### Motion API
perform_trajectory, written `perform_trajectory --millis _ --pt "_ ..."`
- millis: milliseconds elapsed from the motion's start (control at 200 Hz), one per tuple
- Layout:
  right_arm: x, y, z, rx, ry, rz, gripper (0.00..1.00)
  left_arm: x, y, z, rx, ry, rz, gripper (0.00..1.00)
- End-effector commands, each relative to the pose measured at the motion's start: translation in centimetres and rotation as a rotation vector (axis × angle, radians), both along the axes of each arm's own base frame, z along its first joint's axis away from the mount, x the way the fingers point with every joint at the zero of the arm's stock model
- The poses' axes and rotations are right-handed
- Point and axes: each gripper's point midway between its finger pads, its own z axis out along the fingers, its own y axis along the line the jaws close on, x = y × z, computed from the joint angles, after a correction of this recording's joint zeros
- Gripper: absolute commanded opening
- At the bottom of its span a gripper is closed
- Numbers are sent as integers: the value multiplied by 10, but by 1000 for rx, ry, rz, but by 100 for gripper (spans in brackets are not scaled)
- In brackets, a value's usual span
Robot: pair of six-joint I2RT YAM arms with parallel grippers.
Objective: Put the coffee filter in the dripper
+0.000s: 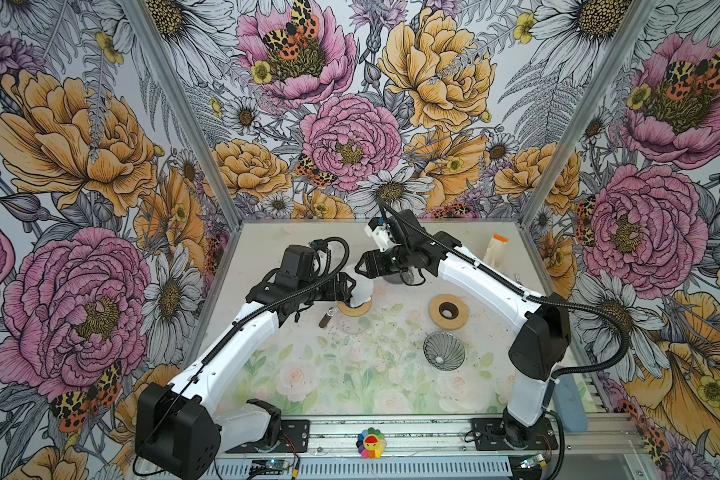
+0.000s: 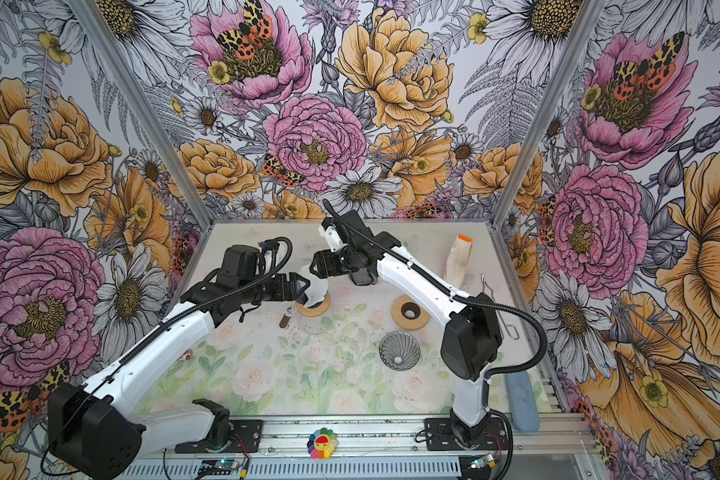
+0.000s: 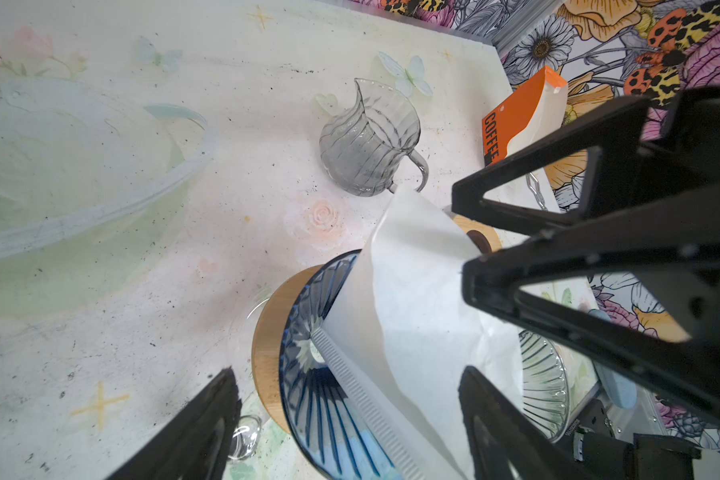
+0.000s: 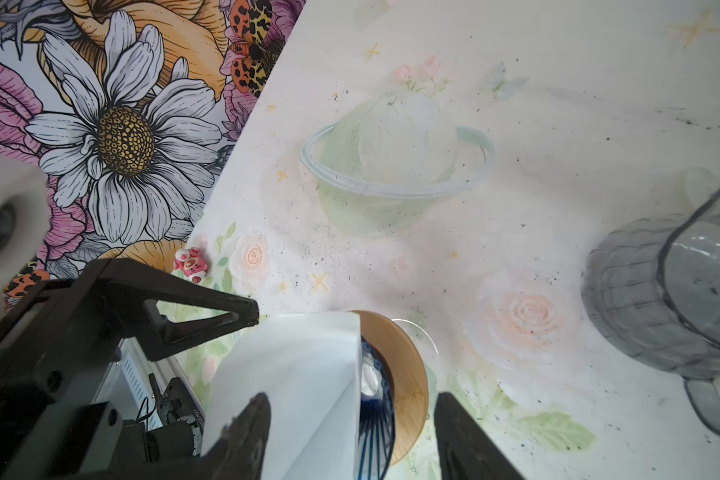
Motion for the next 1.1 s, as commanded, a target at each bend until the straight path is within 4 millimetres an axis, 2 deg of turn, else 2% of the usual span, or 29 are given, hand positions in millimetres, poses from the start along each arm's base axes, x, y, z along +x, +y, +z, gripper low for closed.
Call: perform_trajectory --millis 0,115,370,716,1096 --pt "3 -11 24 10 -83 -23 65 1 7 -4 16 3 23 84" --pt "2 -14 13 -8 -61 -26 65 1 9 -2 15 -2 26 84" --pt "-9 -5 -14 -33 3 0 65 3 13 -3 15 -2 38 83" --pt "-11 -6 -35 -112 10 -20 65 6 19 -2 59 -4 54 82" --pt "-9 -5 -37 -140 1 -22 65 13 26 -2 99 -10 85 82"
